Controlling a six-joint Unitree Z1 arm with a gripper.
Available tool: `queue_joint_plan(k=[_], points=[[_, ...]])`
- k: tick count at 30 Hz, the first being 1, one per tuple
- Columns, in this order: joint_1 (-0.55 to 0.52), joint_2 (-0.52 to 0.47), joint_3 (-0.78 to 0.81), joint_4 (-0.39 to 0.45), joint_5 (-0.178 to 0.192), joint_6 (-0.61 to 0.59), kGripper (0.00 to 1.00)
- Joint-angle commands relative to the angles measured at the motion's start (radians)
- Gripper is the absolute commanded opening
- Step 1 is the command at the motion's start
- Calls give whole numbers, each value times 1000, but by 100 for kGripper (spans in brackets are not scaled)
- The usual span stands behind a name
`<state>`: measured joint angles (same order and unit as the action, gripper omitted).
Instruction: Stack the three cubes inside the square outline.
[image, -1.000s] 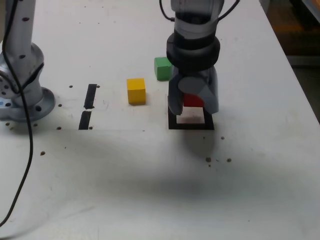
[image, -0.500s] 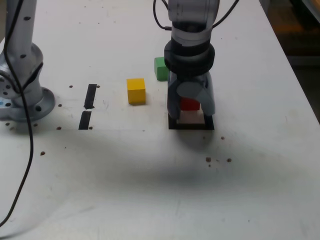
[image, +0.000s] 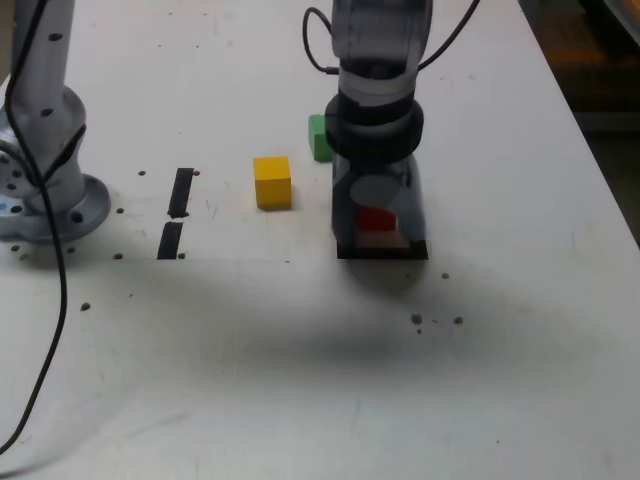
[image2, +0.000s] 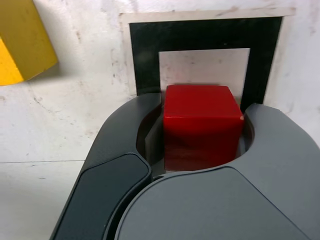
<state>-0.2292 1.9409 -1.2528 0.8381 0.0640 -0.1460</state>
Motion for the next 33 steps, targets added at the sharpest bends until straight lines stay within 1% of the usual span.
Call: queue_joint_plan(k=[1,5,10,15,21,24,27,31,33], points=[[2,1,6,-9,-4,-1,58],[2,2,15,-25,-8,3,69],[2,3,19,-36,-13,15,77],[2,3,28,-37,-21,23,83],[2,-11,29,-15,-17,23,85],[2,-32,16,15,1,22,85],[2,-63,-5,57,30,20,85],[2,-116,-34,135,68,15,85],[2,-151,-47,186,87,12,85]])
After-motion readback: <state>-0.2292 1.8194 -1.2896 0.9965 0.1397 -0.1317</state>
